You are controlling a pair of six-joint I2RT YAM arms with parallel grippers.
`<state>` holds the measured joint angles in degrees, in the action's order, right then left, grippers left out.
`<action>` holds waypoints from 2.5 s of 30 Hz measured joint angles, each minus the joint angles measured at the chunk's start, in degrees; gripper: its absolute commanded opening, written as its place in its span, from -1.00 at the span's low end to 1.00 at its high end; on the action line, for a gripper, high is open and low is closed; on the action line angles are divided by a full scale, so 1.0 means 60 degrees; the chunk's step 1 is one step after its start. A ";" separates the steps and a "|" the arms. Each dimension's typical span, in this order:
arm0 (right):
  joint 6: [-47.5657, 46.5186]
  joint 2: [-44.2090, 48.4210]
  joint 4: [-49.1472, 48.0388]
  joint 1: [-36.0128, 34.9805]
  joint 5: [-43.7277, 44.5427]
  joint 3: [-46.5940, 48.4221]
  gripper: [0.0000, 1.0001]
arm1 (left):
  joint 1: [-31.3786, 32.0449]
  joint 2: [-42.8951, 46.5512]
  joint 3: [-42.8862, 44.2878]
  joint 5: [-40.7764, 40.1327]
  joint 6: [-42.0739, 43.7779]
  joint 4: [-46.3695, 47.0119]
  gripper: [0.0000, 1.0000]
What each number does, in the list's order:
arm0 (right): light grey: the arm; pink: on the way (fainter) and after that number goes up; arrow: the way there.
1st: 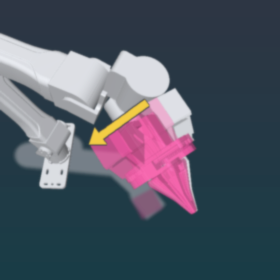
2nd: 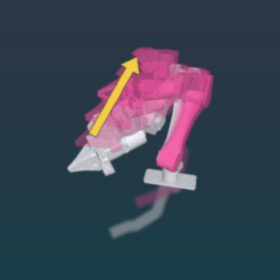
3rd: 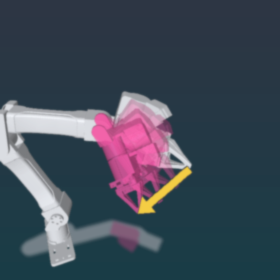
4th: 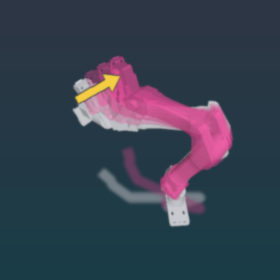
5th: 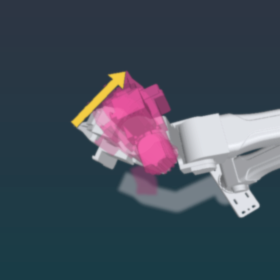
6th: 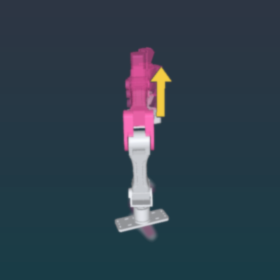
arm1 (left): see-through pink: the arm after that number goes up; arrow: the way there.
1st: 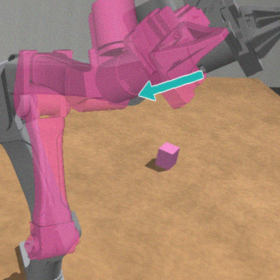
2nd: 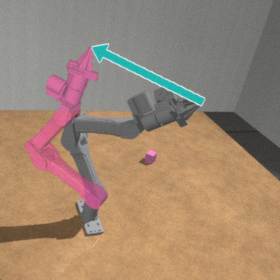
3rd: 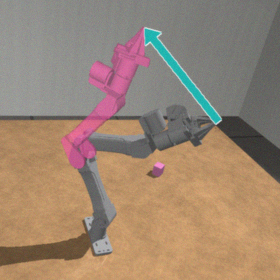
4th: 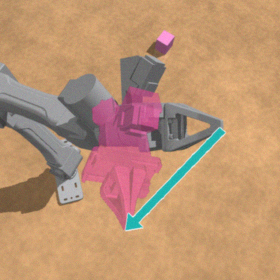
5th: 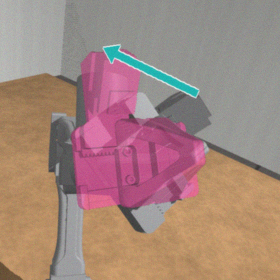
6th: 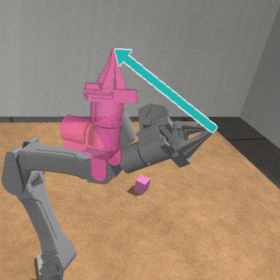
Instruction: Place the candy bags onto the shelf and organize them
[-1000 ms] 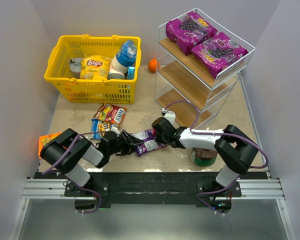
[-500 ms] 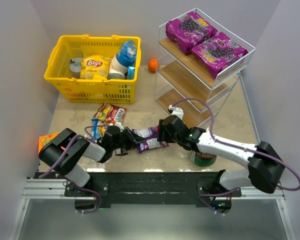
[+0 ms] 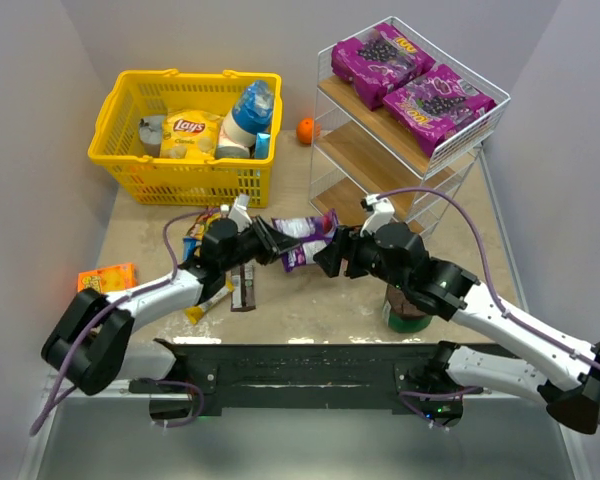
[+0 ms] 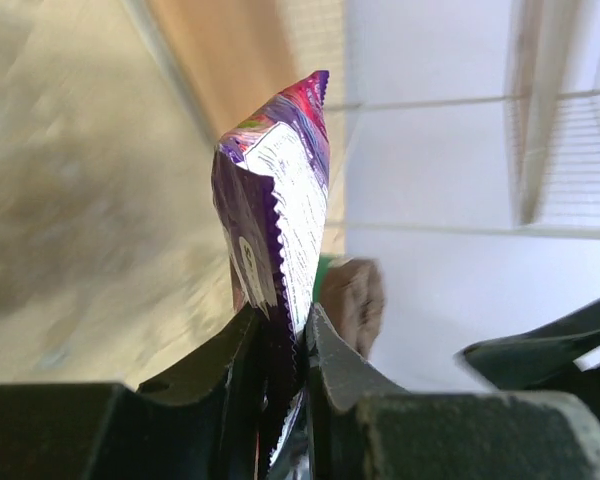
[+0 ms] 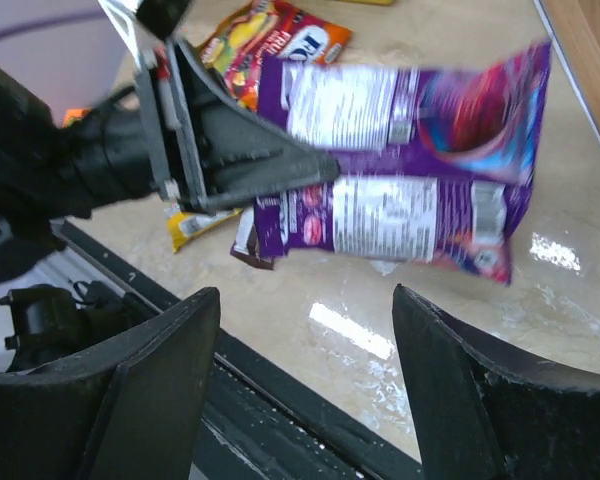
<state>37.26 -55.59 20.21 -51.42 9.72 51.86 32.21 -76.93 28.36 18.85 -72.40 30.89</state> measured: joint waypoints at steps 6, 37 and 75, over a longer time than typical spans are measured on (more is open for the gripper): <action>-0.0313 0.0331 -0.0018 0.0000 -0.1100 -0.0157 0.49 | -0.0138 0.1344 0.1923 -0.1042 0.0769 -0.1759 -1.00; 0.1115 -0.0608 -0.2779 -0.0055 -0.1523 -0.4105 0.40 | 0.0055 -0.3581 0.7949 -0.2291 -0.0233 -0.0987 -1.00; 0.1789 -0.0189 -0.3264 -0.0055 -0.0994 -0.5023 0.38 | 0.0892 -0.5646 1.0346 -0.5053 -0.0747 -0.1931 0.24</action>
<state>47.99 -56.73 0.62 -51.75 3.75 21.71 37.56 -110.80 90.43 -11.46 -76.88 19.31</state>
